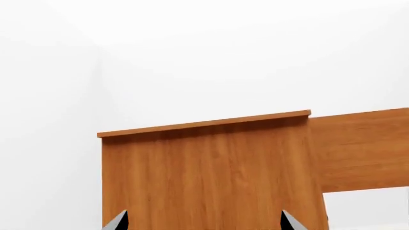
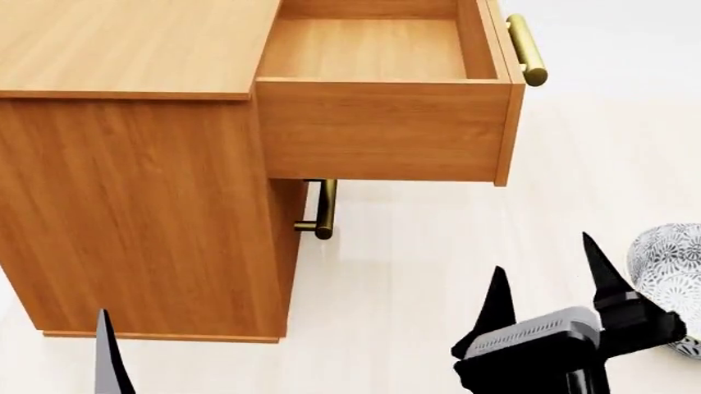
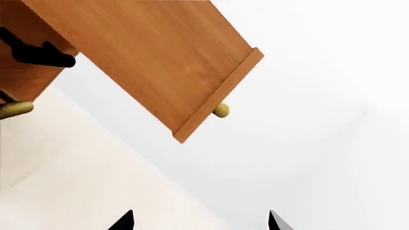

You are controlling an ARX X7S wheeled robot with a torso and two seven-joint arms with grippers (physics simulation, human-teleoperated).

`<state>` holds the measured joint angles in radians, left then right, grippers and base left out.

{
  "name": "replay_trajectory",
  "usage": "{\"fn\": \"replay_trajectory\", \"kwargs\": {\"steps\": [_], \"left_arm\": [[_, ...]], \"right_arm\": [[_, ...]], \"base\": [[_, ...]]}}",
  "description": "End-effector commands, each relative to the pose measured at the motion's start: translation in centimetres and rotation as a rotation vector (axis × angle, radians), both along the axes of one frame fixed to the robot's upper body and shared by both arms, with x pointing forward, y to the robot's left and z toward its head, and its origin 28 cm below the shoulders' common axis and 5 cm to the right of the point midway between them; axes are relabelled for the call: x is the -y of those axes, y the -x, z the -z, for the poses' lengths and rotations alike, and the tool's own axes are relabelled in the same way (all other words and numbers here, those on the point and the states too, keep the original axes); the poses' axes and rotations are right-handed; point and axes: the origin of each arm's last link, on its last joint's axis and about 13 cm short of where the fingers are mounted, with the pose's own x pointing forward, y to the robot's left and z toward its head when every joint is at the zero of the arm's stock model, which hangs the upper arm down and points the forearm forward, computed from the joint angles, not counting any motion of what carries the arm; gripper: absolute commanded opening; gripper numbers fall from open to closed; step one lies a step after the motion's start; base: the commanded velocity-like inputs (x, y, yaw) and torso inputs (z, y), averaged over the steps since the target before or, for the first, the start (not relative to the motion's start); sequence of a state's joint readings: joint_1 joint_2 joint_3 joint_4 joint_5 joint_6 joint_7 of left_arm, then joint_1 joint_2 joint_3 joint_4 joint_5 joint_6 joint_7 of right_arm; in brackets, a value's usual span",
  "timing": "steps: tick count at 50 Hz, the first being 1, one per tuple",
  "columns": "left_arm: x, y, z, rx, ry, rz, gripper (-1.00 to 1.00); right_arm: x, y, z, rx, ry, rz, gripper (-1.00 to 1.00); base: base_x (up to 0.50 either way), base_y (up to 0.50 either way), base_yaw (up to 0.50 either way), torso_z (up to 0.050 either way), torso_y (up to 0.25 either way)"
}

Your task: Put the bowl on top of the cabinet.

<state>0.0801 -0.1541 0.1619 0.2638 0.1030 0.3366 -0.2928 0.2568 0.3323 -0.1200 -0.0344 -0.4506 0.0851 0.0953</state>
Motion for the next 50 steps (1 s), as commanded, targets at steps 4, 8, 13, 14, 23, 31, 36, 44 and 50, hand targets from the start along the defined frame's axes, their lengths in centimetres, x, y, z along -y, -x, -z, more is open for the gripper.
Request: {"fn": "replay_trajectory", "kwargs": {"steps": [4, 8, 13, 14, 23, 31, 36, 44, 50], "left_arm": [[-0.2, -0.1, 0.2, -0.009, 0.014, -0.001, 1.0], [-0.2, -0.1, 0.2, -0.014, 0.017, -0.002, 1.0], [-0.2, -0.1, 0.3, -0.021, 0.021, -0.001, 1.0], [-0.2, -0.1, 0.3, -0.021, 0.021, -0.001, 1.0], [-0.2, -0.1, 0.3, -0.028, 0.024, -0.001, 1.0], [-0.2, -0.1, 0.4, -0.034, 0.026, 0.0, 1.0], [-0.2, -0.2, 0.4, -0.039, 0.027, 0.001, 1.0], [-0.2, -0.2, 0.5, -0.044, 0.028, 0.002, 1.0], [-0.1, -0.1, 0.5, -0.046, 0.026, 0.004, 1.0]], "right_arm": [[4.8, -2.6, -5.5, -0.014, 0.18, 0.145, 1.0], [5.0, -3.2, -6.4, -0.002, 0.176, 0.152, 1.0], [5.2, -3.6, -6.0, -0.021, 0.152, 0.159, 1.0], [5.3, -3.6, -5.9, -0.025, 0.151, 0.161, 1.0], [5.4, -3.6, -5.6, -0.043, 0.137, 0.164, 1.0], [5.4, -3.7, -3.8, -0.114, 0.127, 0.145, 1.0], [5.4, -3.8, -2.3, -0.197, 0.134, 0.112, 1.0], [5.9, -4.1, -1.1, -0.235, 0.141, 0.129, 1.0], [6.5, -3.9, -0.8, -0.243, 0.144, 0.156, 1.0]], "base": [[0.0, 0.0, 0.0, 0.0, 0.0], [0.0, 0.0, 0.0, 0.0, 0.0], [0.0, 0.0, 0.0, 0.0, 0.0], [0.0, 0.0, 0.0, 0.0, 0.0], [0.0, 0.0, 0.0, 0.0, 0.0], [0.0, 0.0, 0.0, 0.0, 0.0], [0.0, 0.0, 0.0, 0.0, 0.0], [0.0, 0.0, 0.0, 0.0, 0.0], [0.0, 0.0, 0.0, 0.0, 0.0]]}}
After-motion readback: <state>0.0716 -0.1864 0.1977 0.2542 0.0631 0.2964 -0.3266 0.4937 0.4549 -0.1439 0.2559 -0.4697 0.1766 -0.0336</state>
